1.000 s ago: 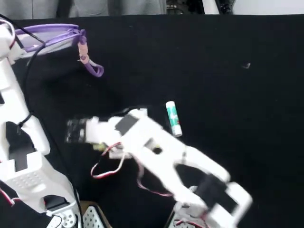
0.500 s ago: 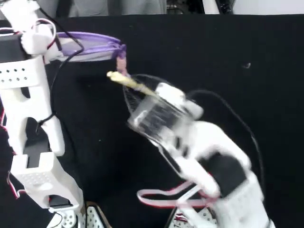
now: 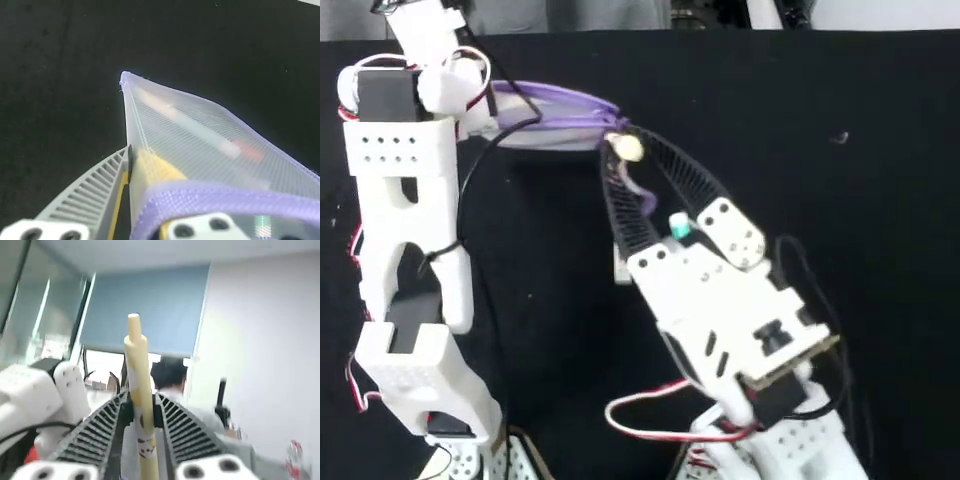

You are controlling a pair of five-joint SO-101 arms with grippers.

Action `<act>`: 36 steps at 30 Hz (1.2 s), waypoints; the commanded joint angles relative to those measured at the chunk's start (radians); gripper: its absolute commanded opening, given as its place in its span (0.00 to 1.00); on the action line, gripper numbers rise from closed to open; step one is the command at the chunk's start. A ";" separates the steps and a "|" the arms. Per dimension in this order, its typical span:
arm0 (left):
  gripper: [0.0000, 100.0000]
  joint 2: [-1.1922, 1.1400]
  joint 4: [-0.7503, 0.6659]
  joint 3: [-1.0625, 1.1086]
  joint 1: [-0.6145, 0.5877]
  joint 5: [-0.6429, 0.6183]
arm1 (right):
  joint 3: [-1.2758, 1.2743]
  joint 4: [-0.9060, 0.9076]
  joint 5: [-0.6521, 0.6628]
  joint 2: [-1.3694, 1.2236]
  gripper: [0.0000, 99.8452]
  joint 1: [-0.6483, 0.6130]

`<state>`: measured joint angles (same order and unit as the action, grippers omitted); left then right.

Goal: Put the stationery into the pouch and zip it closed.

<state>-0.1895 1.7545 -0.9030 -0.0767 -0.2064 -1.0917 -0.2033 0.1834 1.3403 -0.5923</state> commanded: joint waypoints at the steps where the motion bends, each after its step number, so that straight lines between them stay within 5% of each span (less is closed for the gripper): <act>1: 0.03 0.020 0.006 0.012 0.048 0.008 | -0.005 -0.126 -0.017 -0.045 0.01 0.012; 22: 0.03 0.034 0.006 0.035 0.105 -0.041 | 0.004 -0.565 -0.014 -0.605 0.01 0.064; 36: 0.03 0.104 0.003 0.033 0.081 -0.041 | -0.030 -0.519 -0.018 -0.743 0.07 0.107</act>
<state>-0.1450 1.7545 -0.8447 0.0245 -0.2340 -1.1469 -0.7250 0.1726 0.6222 -0.4956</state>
